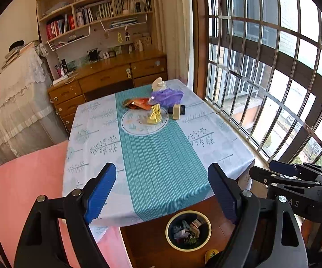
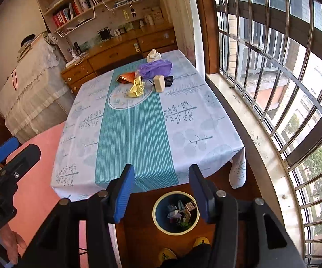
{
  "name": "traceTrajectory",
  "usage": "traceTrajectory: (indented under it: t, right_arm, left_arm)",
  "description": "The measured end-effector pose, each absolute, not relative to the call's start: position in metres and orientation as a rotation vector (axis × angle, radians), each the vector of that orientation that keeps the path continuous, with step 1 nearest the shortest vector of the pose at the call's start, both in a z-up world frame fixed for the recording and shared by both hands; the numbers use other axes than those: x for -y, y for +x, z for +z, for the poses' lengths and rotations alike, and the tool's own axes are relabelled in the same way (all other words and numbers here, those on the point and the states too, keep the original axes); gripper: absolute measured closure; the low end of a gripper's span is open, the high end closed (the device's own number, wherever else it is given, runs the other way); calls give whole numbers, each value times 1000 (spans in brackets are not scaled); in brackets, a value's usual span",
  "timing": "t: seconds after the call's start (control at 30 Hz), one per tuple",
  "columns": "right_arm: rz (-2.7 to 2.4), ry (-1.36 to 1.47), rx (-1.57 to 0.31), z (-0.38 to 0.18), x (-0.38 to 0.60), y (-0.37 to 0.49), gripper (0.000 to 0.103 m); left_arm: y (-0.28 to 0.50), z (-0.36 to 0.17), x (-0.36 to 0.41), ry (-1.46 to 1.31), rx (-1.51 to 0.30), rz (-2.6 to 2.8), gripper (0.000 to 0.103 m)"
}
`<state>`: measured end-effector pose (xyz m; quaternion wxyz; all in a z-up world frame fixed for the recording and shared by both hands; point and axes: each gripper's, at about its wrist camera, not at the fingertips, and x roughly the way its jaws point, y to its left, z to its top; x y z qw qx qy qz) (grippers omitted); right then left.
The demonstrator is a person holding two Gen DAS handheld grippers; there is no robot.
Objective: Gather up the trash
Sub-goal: 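Raise both tools back over the table toward the yellow wrapper and beige block, then grasp the yellow wrapper with the left gripper while the right grasps the beige block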
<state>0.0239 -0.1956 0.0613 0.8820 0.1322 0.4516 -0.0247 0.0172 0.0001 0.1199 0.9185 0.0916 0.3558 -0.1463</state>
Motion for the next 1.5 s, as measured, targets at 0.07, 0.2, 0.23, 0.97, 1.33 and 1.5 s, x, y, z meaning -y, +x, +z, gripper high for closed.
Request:
traceTrajectory:
  t: [0.07,0.2,0.23,0.97,1.33,1.5]
  right_arm:
    - [-46,252,-927,66,193,28,52]
    - [-23,197,-899,72,186,47,52]
    - [-15,178,-894,73,184,53,52]
    - [280,100,-1048,-37,231,351,52]
    - [230,252,-1185,-100,243,423,53]
    - [277,279,-1201,-106,263,420,71]
  left_arm:
    - [20,125,2,189,-713,-307,20]
    - [38,125,5,168,-713,-290,20]
    - [44,123,6,159,-718,-285,20]
    - [351,-19,63,-16,-1123,19,26]
    - [403,-51,58,-67,-1200,89,26]
    - [421,-67,74,-59,-1243,51,26]
